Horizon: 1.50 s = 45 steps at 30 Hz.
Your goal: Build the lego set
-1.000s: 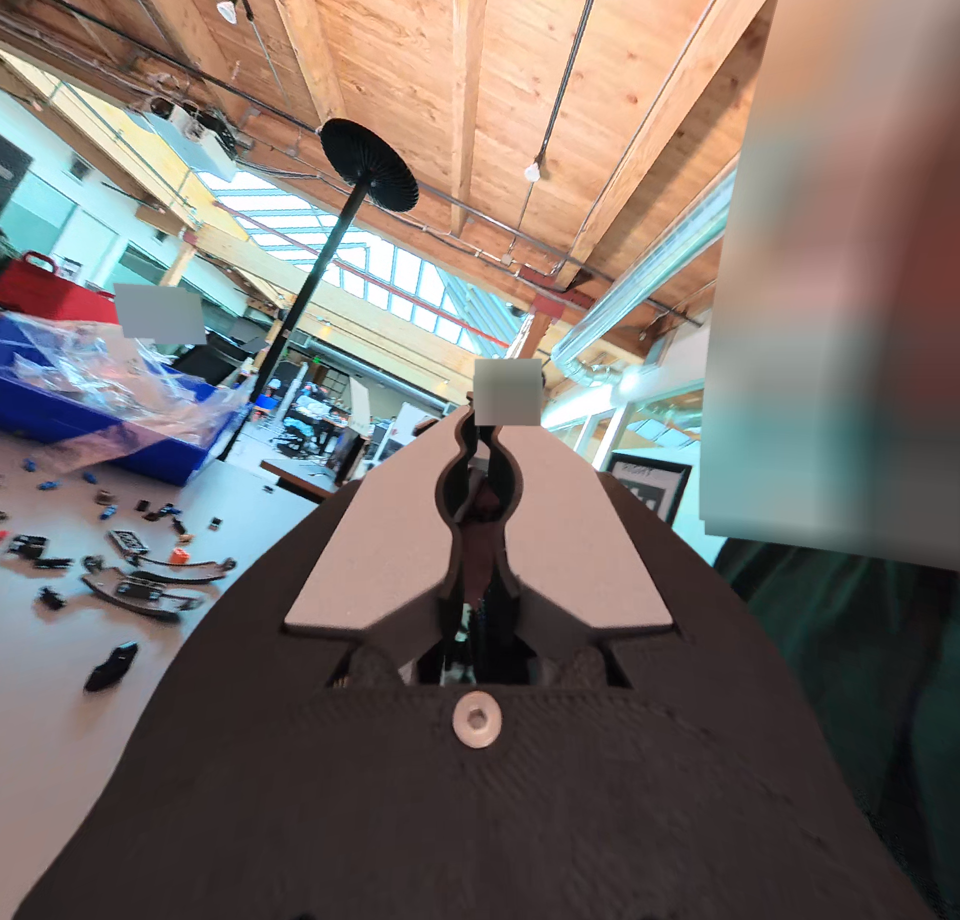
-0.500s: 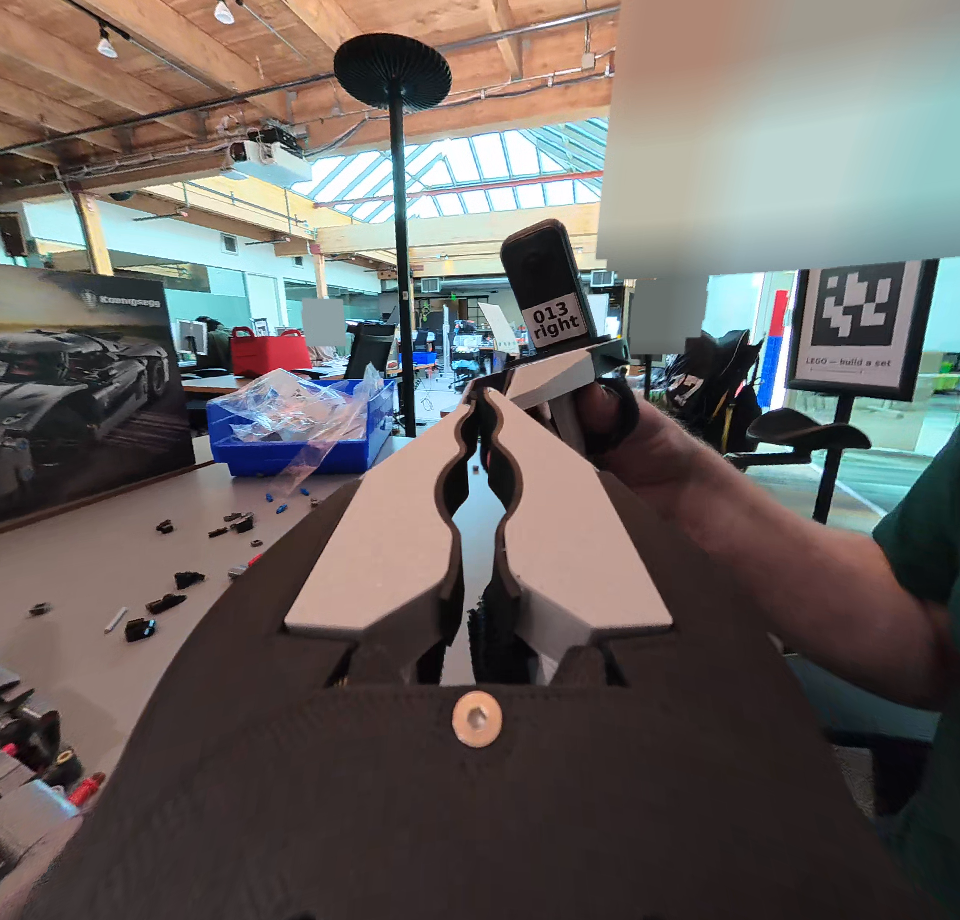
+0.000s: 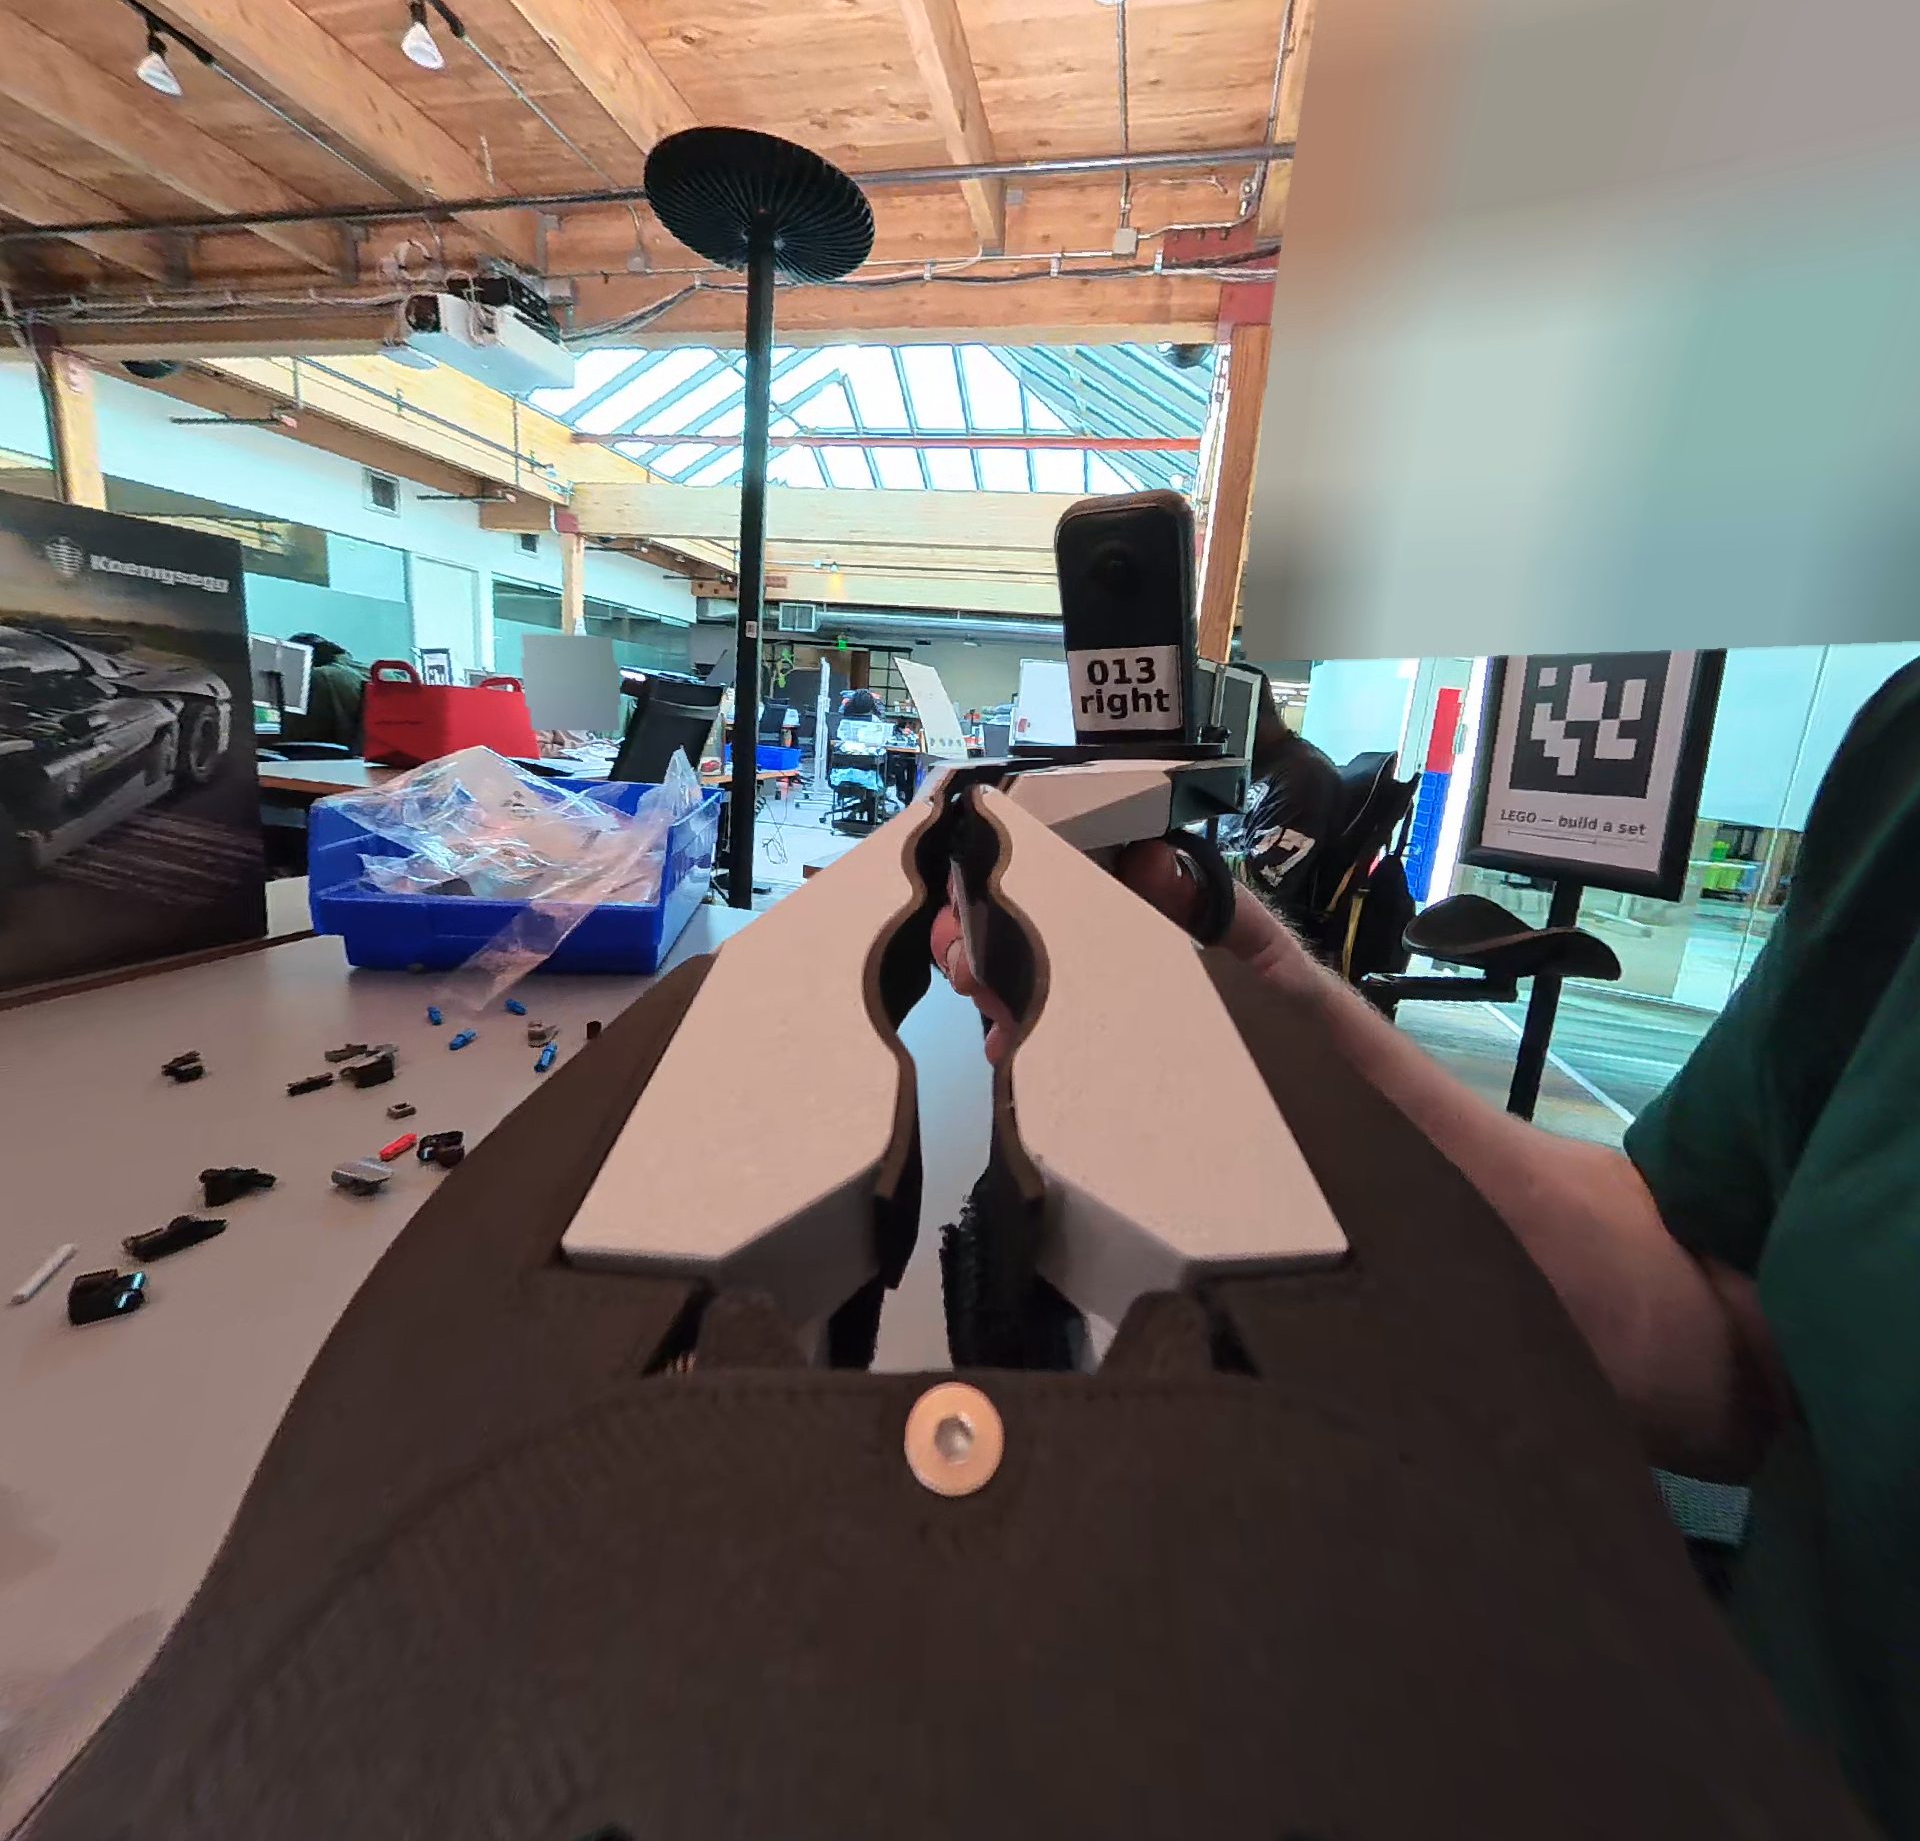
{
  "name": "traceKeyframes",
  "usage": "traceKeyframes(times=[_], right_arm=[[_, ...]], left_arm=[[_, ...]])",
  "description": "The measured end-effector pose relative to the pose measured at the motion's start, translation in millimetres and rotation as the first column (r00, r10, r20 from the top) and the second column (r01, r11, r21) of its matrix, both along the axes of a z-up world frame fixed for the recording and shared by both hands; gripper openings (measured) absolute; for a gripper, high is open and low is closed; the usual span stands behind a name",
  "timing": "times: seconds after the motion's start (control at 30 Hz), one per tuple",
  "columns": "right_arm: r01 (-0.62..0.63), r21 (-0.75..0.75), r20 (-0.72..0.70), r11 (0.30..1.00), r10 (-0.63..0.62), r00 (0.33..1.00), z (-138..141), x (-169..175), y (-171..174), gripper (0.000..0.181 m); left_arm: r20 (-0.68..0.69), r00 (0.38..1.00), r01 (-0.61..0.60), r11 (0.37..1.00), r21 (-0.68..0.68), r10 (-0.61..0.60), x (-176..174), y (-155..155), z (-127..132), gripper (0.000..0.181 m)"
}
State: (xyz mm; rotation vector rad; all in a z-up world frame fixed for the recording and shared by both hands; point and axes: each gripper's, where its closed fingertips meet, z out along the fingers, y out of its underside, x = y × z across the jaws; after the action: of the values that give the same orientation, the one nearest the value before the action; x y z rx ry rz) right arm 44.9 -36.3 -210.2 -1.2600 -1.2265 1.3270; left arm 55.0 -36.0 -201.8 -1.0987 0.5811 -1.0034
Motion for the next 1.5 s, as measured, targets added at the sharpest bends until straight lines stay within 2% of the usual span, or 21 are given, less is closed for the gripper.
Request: traceKeyframes(times=[0.13,0.27,0.43,0.7,0.8,1.17,1.5], right_arm=[[0.017,0.025,0.011,1.000,-0.018,1.000,0.2,-0.1,-0.1,0.007],[0.041,0.008,0.001,0.999,-0.041,0.999,1.7,5.6,4.4,0.020],[0.002,-0.011,0.003,1.000,-0.002,1.000,-0.4,10.2,0.2,0.005],[0.002,-0.040,-0.053,0.999,-0.004,0.999,4.2,10.5,2.7,0.005],[0.008,-0.058,-0.077,0.998,-0.013,0.997,4.8,11.0,5.4,0.005],[0.005,-0.095,-0.143,0.995,-0.018,0.990,10.2,13.6,6.4,0.005],[-0.016,-0.111,-0.142,0.994,0.000,0.990,8.5,12.4,4.9,0.005]], left_arm=[[-0.036,0.999,-0.024,0.999,0.023,0.025,1.1,-1.0,0.7,0.000],[-0.028,0.999,-0.020,0.999,0.038,0.021,-0.5,-2.2,5.4,0.000],[-0.025,1.000,0.005,0.999,0.040,-0.004,0.9,-3.3,3.9,0.000],[0.029,0.999,0.033,0.999,0.007,-0.033,-0.8,-0.2,6.6,0.000],[0.046,0.998,0.052,0.999,-0.005,-0.051,0.1,0.0,5.1,0.007],[0.019,0.999,0.027,0.998,-0.058,-0.026,3.2,8.1,-3.3,0.012],[0.037,0.997,0.070,0.996,-0.053,-0.068,9.6,1.6,-2.5,0.000]])
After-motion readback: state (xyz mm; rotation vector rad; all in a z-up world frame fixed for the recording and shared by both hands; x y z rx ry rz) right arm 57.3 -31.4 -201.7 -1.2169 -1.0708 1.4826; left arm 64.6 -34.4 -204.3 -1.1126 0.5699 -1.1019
